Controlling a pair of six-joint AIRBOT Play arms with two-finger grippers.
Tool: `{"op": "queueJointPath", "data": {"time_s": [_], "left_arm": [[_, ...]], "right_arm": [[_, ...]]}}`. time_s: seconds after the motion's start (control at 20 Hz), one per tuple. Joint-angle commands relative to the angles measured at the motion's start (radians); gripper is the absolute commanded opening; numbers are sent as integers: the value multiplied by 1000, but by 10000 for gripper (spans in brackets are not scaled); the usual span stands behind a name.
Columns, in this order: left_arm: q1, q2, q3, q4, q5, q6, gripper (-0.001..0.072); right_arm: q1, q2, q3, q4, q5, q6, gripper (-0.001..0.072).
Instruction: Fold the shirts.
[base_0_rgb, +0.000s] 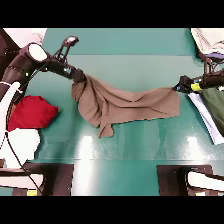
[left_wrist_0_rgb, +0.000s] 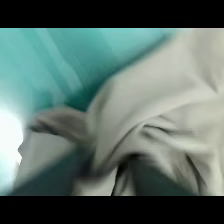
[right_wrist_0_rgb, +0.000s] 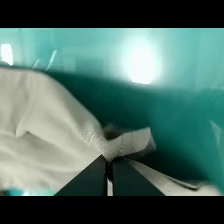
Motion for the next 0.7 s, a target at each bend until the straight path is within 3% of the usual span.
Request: {"op": "queueJointPath", "data": {"time_s": [0.0,0.05,0.25,0.4,0.5,0.65], "left_arm": [[7,-27,66,30,126,-63,493],[15,-27,89,42,97,-63,493],[127,-5,149,77,-159,-138,492],[223,45,61,46,-309,-182,492],[233,131,-124,18,-278,-195,491],[187,304,-497,-132,-89,-229,492]], "right_arm": [[-15,-70,84,0,-26,-1,429],[-21,-76,108,0,-8,-1,476],[-68,-19,119,0,64,-36,473],[-118,100,0,0,63,-74,471],[-144,179,-95,0,41,-104,452],[-182,264,-207,2,-20,-106,452]]}}
